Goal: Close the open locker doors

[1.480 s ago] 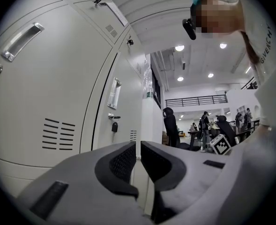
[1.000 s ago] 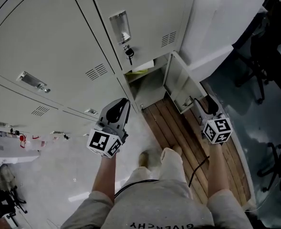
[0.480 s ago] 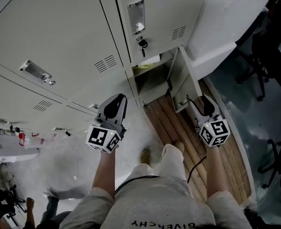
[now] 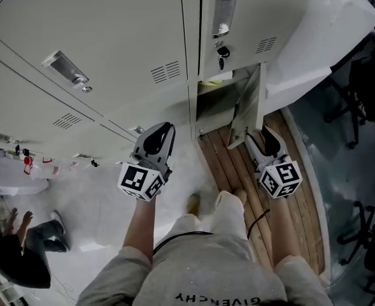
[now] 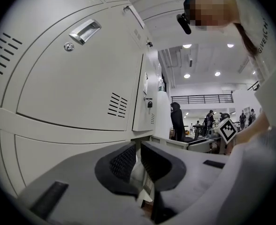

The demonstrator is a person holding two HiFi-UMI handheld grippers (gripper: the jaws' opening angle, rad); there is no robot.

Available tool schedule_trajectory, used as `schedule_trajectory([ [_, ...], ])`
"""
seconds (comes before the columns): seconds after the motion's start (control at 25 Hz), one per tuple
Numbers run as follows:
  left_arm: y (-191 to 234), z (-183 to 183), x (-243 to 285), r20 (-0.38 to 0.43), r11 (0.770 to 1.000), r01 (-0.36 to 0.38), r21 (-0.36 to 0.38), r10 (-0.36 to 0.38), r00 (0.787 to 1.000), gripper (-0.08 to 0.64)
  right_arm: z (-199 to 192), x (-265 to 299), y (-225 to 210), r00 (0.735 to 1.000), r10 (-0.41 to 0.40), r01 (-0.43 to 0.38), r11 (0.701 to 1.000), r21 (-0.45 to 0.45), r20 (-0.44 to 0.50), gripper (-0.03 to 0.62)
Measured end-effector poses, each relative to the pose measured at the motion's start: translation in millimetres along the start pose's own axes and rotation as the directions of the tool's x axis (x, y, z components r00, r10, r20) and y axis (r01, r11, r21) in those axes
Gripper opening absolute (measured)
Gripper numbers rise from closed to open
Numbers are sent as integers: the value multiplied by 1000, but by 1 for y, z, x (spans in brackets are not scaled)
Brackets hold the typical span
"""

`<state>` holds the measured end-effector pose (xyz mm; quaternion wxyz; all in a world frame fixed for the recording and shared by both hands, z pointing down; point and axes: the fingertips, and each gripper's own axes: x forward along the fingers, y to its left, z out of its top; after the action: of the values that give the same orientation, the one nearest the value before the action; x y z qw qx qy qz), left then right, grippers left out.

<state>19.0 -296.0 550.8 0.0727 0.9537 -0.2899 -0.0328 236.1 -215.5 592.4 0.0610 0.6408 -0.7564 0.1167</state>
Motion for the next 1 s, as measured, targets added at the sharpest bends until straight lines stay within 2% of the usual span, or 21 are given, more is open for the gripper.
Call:
schedule_trajectory([
  [0.44,21,-8,-25,-1,997,-71,-15,71,997,29,-3,49,34,996,87,-87,996,-12,-15,204],
  [1.0,41,-14,-43,0,992,-126,-9,126,992,29,-5,111,57,989,143,-144,989,-24,-27,179],
])
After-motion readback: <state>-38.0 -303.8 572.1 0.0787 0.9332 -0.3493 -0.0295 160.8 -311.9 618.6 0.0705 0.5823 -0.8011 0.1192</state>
